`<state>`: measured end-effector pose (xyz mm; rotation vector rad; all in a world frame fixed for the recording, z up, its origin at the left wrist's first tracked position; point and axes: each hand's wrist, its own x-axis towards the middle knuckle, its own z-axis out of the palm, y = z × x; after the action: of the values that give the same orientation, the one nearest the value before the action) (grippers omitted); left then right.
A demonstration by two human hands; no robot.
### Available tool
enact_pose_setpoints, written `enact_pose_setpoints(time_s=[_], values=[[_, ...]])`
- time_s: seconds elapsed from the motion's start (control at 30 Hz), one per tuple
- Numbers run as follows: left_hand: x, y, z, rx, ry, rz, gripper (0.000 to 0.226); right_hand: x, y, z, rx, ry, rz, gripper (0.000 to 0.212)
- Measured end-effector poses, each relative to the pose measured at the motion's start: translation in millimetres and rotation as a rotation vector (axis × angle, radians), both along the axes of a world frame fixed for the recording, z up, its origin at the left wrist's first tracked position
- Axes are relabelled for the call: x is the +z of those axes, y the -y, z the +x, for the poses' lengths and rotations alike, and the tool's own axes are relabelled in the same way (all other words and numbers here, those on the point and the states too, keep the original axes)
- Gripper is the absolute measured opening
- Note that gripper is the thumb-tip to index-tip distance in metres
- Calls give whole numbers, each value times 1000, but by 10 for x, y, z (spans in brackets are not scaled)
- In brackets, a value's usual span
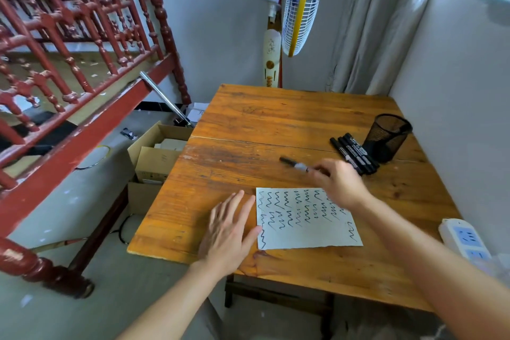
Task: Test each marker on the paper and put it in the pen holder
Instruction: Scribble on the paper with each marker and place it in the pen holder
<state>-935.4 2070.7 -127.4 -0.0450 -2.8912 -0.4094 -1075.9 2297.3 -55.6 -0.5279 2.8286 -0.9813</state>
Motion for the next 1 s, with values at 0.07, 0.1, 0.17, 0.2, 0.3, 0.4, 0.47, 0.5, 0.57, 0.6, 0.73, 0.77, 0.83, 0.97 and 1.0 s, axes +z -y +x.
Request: enact_pose_setpoints(time_s=[0.07, 0.1, 0.17, 0.2, 0.3, 0.4, 0.47, 0.5, 0.57, 0.6, 0.73, 0.77, 0.83, 0.97, 1.0], values=[[14, 2, 27, -16, -78, 16, 62, 57, 7, 419, 135, 101, -121, 11], [27, -12, 49, -41, -121, 24, 61, 70, 8, 602, 167, 166, -177, 12], [39, -70, 123, -106, -217, 31, 53, 102, 5, 897, 173, 290, -287, 13], [39, -106, 168, -139, -272, 29, 47, 123, -6, 1002, 160, 337, -352, 13], [37, -216, 322, -199, -388, 45, 30, 151, -47, 1213, 62, 491, -610, 12], [109, -331, 452, -237, -385, 69, 28, 121, -3, 1374, -35, 547, -794, 21], [161, -393, 542, -279, -348, 83, 28, 61, 69, 1465, -100, 564, -847, 27], [184, -417, 599, -296, -312, 113, 29, 32, 98, 1499, -127, 573, -863, 30], [231, -451, 717, -306, -200, 242, 34, -10, 116, 1548, -136, 593, -899, 32], [245, -468, 776, -307, -133, 336, 37, -20, 106, 1564, -124, 606, -920, 33], [326, -513, 896, -317, -1, 490, 48, -20, 68, 1628, -92, 655, -1014, 40], [358, -503, 899, -327, -48, 413, 43, -16, 82, 1647, -110, 654, -1029, 41], [388, -443, 866, -333, -217, 157, 33, -13, 130, 1668, -183, 627, -1041, 36], [343, -376, 739, -351, -382, -54, 25, -56, 273, 1699, -340, 566, -1091, 20], [309, -359, 709, -355, -403, -58, 26, -61, 285, 1686, -381, 561, -1098, 18]])
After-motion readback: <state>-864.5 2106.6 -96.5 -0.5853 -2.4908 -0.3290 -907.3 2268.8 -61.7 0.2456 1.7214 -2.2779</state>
